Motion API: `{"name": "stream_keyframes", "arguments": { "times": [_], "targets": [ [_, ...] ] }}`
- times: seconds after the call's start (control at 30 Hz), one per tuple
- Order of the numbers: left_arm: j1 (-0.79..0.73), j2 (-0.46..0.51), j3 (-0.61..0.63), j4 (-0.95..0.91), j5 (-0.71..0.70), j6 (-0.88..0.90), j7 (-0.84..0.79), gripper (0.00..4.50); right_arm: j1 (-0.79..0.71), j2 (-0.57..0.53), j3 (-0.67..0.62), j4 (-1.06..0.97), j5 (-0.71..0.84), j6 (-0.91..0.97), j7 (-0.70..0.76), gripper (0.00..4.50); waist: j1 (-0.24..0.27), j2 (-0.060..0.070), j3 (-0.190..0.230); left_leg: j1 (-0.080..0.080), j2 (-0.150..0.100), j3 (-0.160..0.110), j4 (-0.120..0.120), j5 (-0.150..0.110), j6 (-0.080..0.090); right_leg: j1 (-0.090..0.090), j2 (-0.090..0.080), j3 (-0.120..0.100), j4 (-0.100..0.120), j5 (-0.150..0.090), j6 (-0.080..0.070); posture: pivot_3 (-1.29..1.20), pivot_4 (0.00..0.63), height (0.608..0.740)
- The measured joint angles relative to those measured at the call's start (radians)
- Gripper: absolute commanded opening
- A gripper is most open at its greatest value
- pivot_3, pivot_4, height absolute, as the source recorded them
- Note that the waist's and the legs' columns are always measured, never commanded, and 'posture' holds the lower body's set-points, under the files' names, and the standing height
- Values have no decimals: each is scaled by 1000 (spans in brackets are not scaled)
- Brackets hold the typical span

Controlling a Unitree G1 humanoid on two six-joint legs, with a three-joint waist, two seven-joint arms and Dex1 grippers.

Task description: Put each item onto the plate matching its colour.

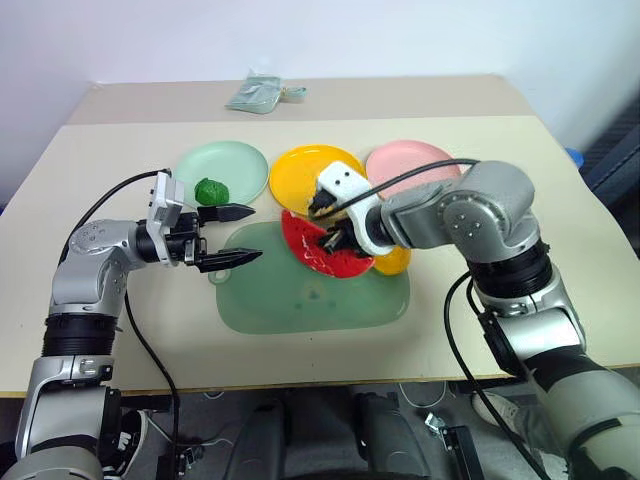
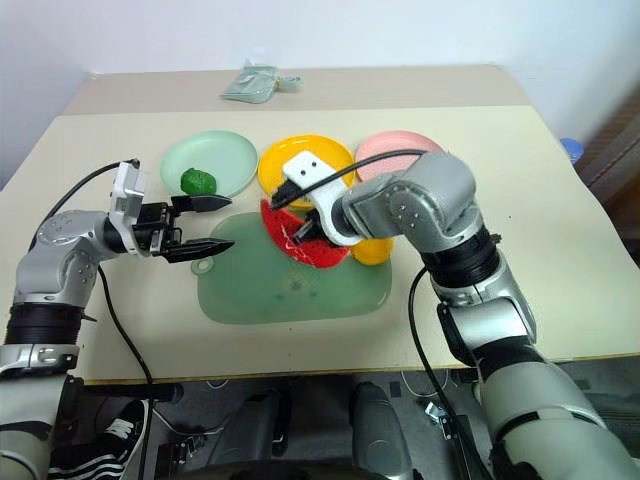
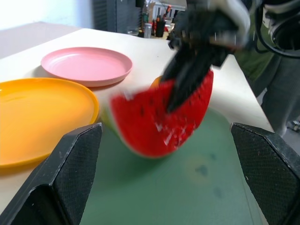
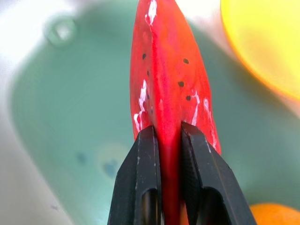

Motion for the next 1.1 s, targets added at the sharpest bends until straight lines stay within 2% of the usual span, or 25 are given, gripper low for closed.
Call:
{"name": "stream_keyframes", "arguments": {
  "times": [0.17, 0.33, 0.47, 0.67, 0.73, 0.77, 0.93, 0.97, 1.1],
  "targets": [
    [-8, -18, 15, 11, 1, -16, 67, 4500, -101, -116, -43, 159, -115, -143, 67, 20, 5, 0, 0, 0, -1, 0, 0, 0, 0, 1, 0, 0, -1, 0, 0, 0, 150, 740],
    [-25, -87, 26, 24, 28, -59, 188, 4500, -122, -179, -69, 446, -315, -419, 83, 20, 1, 0, 0, 0, -1, 1, -1, 0, 0, 0, 0, 0, -1, 0, 0, 0, 150, 740],
    [-41, -128, 22, 28, 70, -102, 269, 4500, -96, -213, -12, 607, -483, -669, 132, 20, -2, 0, 0, 0, 0, 2, -1, 0, 0, -1, 0, 1, -1, 0, 0, 0, 150, 740],
    [-54, -180, 9, 29, 95, -129, 341, 4500, -74, -140, -63, 826, -554, -870, 172, 20, -5, 0, 0, 0, 0, 3, -2, 0, 0, -1, 0, 1, -1, 0, 0, 0, 150, 740],
    [-54, -180, 2, 29, 98, -132, 342, 4500, -75, -107, -128, 903, -542, -934, 180, 1059, -2, 0, 0, 0, 0, 3, -1, 0, 0, -1, 0, 1, -1, 0, 0, 0, 150, 740],
    [-54, -180, 0, 30, 98, -133, 343, 4500, -75, -97, -163, 944, -538, -965, 179, 1432, -1, 0, 0, 0, 0, 3, -1, 0, 0, -1, 0, 1, -1, 0, 0, 0, 150, 740],
    [-53, -165, 0, 27, 99, -141, 343, 4500, -75, -101, -207, 1024, -576, -1076, 160, 4031, 1, 1, 1, 0, -1, 2, -1, 0, 0, -1, 0, 1, -1, 0, 0, 0, 150, 740],
    [-53, -164, 0, 22, 99, -141, 342, 4500, -76, -107, -217, 1019, -578, -1095, 160, 4439, -1, 1, 1, 0, -1, 2, -1, 0, 0, -1, 0, 1, -1, 0, 0, 0, 150, 740],
    [-51, -158, 0, 11, 98, -141, 339, 4500, -72, -144, -266, 912, -573, -1107, 202, 4439, -1, 1, 1, 0, -1, 2, -1, 0, 0, -1, 0, 1, -1, 0, 0, 0, 150, 740]
  ]
}}
